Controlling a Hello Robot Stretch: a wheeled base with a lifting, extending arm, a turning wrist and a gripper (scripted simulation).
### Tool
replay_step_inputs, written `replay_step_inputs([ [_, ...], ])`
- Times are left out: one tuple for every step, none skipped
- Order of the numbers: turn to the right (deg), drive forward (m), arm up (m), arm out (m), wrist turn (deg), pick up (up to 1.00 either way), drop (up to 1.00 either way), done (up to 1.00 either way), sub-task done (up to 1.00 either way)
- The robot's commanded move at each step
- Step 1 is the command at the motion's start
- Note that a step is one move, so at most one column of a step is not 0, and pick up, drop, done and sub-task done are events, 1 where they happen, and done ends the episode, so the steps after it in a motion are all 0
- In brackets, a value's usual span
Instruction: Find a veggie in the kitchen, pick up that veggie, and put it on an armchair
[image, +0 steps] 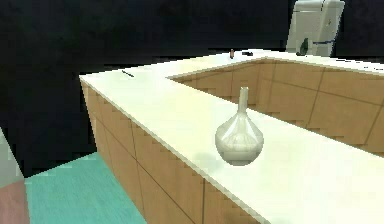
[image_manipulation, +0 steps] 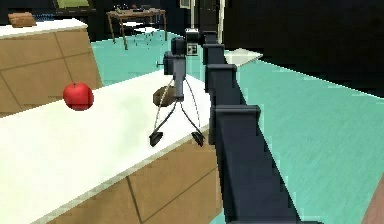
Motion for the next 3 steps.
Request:
replay_step_inputs([
  [0.0,0.00,0.00,0.00,45.0,0.00,0.00,0.00,0.00],
  [0.0,0.00,0.00,0.00,45.0,0.00,0.00,0.00,0.00],
  [0.0,0.00,0.00,0.00,45.0,0.00,0.00,0.00,0.00],
])
